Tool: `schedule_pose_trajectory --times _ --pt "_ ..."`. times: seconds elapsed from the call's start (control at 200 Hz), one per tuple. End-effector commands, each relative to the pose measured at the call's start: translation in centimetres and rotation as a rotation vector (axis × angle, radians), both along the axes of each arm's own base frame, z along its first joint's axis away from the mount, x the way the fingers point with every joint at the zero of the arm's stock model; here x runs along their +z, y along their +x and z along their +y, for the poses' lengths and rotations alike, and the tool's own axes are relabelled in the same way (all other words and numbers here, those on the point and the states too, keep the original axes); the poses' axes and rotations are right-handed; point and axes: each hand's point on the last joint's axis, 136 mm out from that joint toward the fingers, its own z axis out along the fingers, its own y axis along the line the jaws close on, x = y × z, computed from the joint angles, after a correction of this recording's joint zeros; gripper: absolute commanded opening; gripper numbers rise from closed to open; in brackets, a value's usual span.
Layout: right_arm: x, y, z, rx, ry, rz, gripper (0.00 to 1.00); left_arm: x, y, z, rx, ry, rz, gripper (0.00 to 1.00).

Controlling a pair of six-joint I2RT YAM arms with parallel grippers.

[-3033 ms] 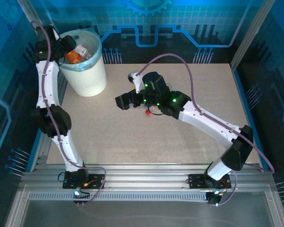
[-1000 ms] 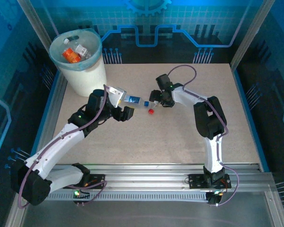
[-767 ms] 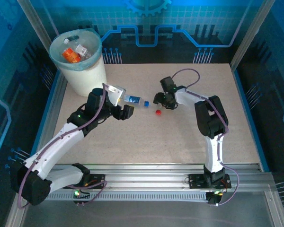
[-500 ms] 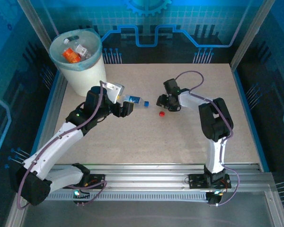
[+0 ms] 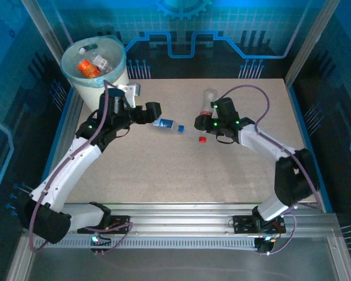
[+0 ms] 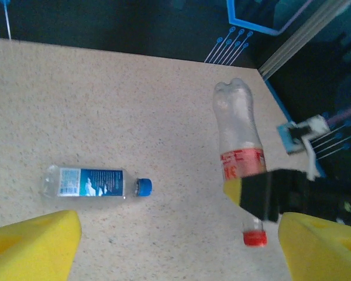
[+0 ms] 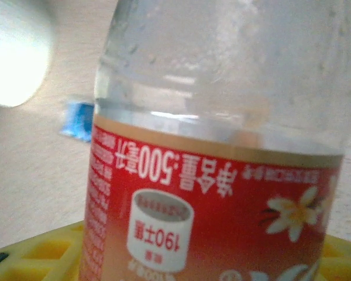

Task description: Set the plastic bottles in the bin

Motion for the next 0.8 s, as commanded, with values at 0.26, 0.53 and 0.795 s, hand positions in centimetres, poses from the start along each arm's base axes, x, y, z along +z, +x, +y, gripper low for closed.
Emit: schedule_pose_trajectory --times 0.26,0.53,0.795 --pt "14.7 -7.9 8.1 0.468 0.165 -0.495 0.54 7.2 -1.3 -4.1 -0.292 -0.417 -0.010 0.86" --pt "18.5 -12.6 11.0 0.652 0.249 -0.583 0.54 10.6 -5.3 -6.1 -0.442 -0.408 -0.110 0.88" --pt "19.6 -14.9 12.1 0.733 0.272 -0.595 0.54 9.5 -6.2 -6.2 -0.415 -0.364 -0.101 0.83"
